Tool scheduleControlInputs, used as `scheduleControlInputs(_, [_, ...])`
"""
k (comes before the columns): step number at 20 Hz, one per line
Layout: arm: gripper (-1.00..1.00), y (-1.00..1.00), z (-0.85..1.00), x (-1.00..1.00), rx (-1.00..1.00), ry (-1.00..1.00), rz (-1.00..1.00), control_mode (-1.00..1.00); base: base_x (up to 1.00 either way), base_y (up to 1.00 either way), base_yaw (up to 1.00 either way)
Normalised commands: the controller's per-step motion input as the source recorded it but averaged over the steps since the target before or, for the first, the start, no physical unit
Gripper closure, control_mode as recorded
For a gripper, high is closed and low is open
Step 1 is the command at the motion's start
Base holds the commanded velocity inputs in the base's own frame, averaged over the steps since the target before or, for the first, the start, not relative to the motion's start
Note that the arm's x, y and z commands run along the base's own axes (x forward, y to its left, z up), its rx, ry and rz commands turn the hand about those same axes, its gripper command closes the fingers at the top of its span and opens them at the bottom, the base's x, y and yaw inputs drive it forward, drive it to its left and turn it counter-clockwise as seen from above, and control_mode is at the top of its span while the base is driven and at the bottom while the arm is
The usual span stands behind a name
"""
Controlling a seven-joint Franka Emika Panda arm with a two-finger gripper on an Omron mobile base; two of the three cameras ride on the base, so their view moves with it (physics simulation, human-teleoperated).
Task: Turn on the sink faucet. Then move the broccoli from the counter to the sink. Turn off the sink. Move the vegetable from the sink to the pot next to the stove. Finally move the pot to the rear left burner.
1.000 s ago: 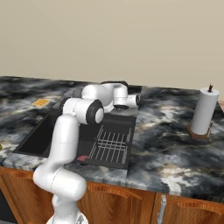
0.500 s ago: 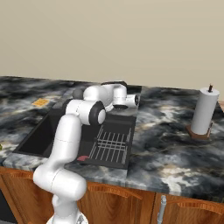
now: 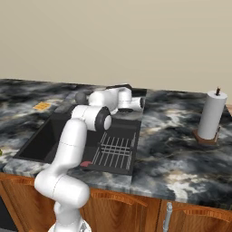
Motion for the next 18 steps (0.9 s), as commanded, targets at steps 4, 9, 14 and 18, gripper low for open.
scheduleControlInputs(4, [-1.00,0.37,0.00,-0.04,0.00,0.00,0.00,-1.00,0.00,0.00,0.00])
scheduleControlInputs(9, [-1.00,0.36,0.00,-0.06,0.00,0.00,-0.01,-1.00,0.00,0.00,0.00])
scheduleControlInputs(14, [1.00,0.39,-0.01,0.00,0.00,0.00,-0.03,-1.00,0.00,0.00,0.00])
scheduleControlInputs(18, [1.00,0.35,-0.02,0.00,-0.05,0.02,-0.01,-1.00,0.00,0.00,0.00])
